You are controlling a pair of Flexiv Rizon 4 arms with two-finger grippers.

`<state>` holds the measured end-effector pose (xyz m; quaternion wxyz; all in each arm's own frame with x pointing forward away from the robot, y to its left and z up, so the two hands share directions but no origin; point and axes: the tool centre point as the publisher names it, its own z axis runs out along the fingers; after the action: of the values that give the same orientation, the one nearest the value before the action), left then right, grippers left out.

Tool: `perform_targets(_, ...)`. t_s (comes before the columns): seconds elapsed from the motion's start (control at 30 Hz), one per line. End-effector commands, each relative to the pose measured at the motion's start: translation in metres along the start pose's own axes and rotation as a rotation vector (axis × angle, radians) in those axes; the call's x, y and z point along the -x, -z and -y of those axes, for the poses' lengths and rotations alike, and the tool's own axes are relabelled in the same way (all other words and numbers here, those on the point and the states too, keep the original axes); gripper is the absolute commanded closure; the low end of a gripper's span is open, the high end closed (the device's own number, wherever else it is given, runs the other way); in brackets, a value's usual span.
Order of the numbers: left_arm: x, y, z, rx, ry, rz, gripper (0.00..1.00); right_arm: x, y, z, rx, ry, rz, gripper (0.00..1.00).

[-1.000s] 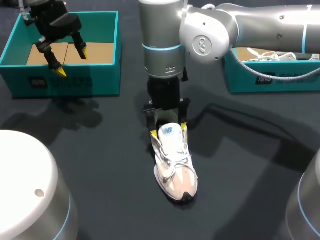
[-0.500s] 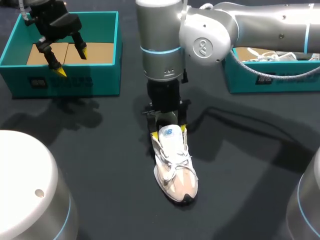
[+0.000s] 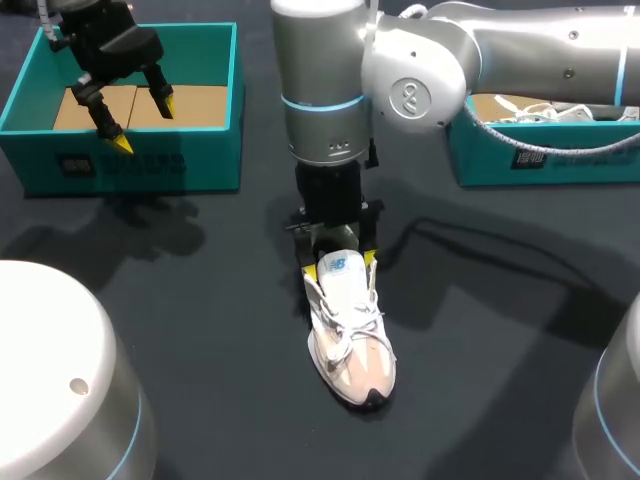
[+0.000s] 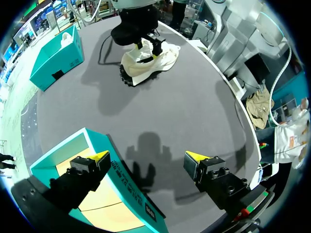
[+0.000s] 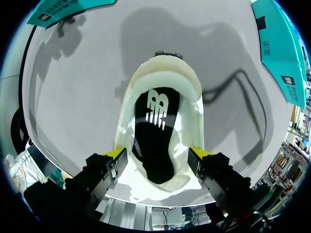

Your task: Take the shoe out of the shoebox, open the shoe tongue, remove and reinsert the insole, then place the shoe into the shoebox

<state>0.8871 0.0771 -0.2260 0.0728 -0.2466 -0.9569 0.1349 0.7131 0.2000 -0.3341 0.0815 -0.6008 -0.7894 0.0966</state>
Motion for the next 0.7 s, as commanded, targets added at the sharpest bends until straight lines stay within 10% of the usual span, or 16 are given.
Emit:
perform_targets(0.03, -0.0006, 0.0002, 0.0000, 0.002, 0.000, 0.000, 0.00, 0.0003, -0.0003, 0.0039, 0.010, 0.001, 0.000, 0.17)
perform_targets(0.7, -0.0006, 0.0002, 0.0000, 0.002, 0.000, 0.000, 0.00, 0.0030, -0.0016, 0.0102, 0.062, -0.085, 0.009, 0.16)
